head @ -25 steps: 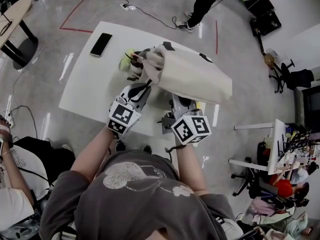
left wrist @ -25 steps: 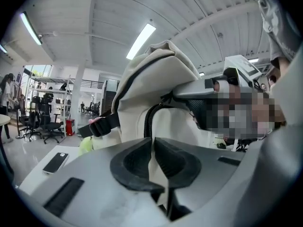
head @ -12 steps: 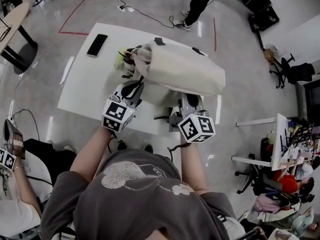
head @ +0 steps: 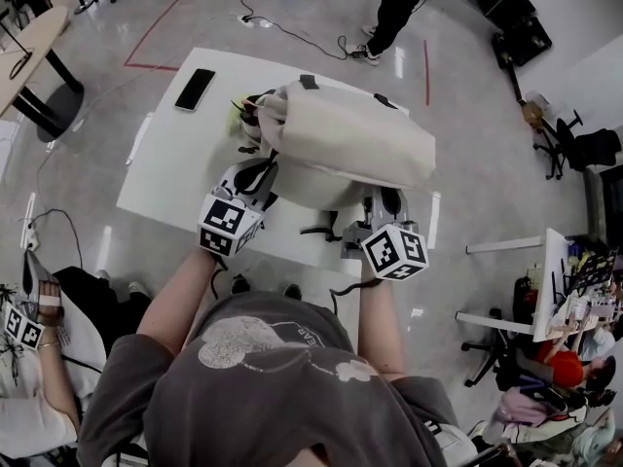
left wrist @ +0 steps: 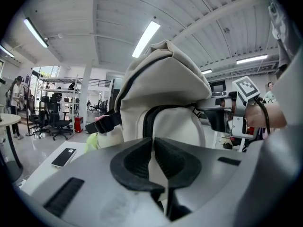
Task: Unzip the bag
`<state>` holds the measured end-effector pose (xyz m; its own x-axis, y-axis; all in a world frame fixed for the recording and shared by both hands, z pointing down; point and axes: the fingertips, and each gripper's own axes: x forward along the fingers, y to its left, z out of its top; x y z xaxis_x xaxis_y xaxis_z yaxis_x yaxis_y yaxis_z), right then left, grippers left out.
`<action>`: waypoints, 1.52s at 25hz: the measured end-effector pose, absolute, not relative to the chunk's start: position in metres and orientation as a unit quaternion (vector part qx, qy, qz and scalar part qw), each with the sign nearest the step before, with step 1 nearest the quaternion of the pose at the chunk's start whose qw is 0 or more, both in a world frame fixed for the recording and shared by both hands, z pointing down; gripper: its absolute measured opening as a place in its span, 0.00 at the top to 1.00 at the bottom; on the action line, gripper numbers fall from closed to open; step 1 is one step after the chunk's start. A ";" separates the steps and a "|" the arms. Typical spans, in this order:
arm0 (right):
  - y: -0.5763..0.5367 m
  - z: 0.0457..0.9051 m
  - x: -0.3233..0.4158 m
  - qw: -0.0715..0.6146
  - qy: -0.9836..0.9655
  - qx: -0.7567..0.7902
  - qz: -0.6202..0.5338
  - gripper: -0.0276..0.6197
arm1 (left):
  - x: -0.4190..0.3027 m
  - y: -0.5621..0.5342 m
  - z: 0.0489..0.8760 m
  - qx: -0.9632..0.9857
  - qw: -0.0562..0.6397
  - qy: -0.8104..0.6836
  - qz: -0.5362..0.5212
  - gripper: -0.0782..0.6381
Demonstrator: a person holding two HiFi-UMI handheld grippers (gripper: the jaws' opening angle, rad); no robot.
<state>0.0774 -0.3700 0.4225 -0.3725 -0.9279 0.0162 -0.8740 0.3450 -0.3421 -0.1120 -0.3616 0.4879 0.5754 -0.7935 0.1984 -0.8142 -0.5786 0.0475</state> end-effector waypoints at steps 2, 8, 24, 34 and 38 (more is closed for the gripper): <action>-0.367 0.426 0.075 0.092 0.817 -0.549 -0.151 0.91 | -0.112 -0.362 0.488 0.883 0.067 -0.459 0.076 0.85; -0.363 0.438 0.072 0.077 0.820 -0.547 -0.152 0.90 | -0.117 -0.359 0.490 0.876 0.081 -0.470 0.068 0.83; -0.335 0.458 0.065 0.049 0.811 -0.564 -0.150 0.74 | -0.144 -0.337 0.491 0.859 0.103 -0.499 0.046 0.85; -0.316 0.465 0.060 0.038 0.781 -0.607 -0.143 0.96 | -0.160 -0.332 0.503 0.865 0.121 -0.484 0.047 0.88; -0.308 0.473 0.043 0.023 0.778 -0.612 -0.142 0.96 | -0.172 -0.331 0.512 0.870 0.135 -0.473 0.045 0.88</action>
<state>0.0425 -0.3080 0.4726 -0.2496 -0.9583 0.1389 -0.9455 0.2102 -0.2487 -0.1719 -0.3311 0.5124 0.5494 -0.8098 0.2057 -0.8340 -0.5168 0.1932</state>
